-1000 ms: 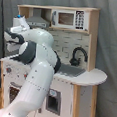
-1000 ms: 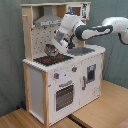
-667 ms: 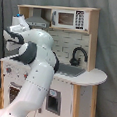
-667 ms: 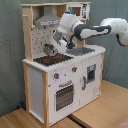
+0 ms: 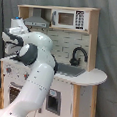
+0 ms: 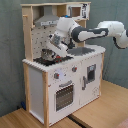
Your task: Play with the kitchen
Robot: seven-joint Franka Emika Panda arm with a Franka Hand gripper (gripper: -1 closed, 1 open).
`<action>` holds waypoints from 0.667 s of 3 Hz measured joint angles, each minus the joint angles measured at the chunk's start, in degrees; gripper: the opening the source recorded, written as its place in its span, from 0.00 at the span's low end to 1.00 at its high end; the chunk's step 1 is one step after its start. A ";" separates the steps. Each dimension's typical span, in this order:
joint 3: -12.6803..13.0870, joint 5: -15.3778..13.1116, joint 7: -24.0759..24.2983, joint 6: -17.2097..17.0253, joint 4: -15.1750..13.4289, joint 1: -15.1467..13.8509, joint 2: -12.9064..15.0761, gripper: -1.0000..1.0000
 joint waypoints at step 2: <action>-2.95 -0.28 -4.84 0.00 7.30 6.64 1.99 0.00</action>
